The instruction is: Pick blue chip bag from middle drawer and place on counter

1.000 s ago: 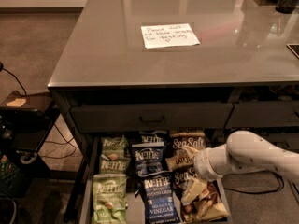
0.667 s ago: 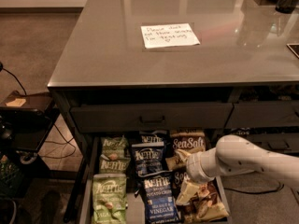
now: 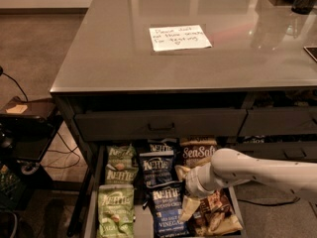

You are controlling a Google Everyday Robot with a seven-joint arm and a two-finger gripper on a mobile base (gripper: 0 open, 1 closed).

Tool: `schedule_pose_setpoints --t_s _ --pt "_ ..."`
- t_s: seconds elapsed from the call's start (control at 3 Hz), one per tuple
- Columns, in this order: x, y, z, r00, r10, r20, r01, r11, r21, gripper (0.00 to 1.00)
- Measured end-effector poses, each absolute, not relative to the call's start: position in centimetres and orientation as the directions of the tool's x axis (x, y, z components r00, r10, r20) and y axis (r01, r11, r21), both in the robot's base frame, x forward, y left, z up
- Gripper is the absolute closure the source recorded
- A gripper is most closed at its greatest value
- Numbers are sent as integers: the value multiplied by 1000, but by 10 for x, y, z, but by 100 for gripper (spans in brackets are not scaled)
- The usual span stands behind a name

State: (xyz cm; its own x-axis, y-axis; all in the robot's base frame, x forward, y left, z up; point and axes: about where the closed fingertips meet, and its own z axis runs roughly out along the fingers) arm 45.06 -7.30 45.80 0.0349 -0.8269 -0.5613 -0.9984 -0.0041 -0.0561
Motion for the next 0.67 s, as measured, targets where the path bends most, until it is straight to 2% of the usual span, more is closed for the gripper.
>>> schedule_pose_setpoints --t_s 0.67 --pt "463 -65 422 18 -833 -553 -1000 -21 -1 0"
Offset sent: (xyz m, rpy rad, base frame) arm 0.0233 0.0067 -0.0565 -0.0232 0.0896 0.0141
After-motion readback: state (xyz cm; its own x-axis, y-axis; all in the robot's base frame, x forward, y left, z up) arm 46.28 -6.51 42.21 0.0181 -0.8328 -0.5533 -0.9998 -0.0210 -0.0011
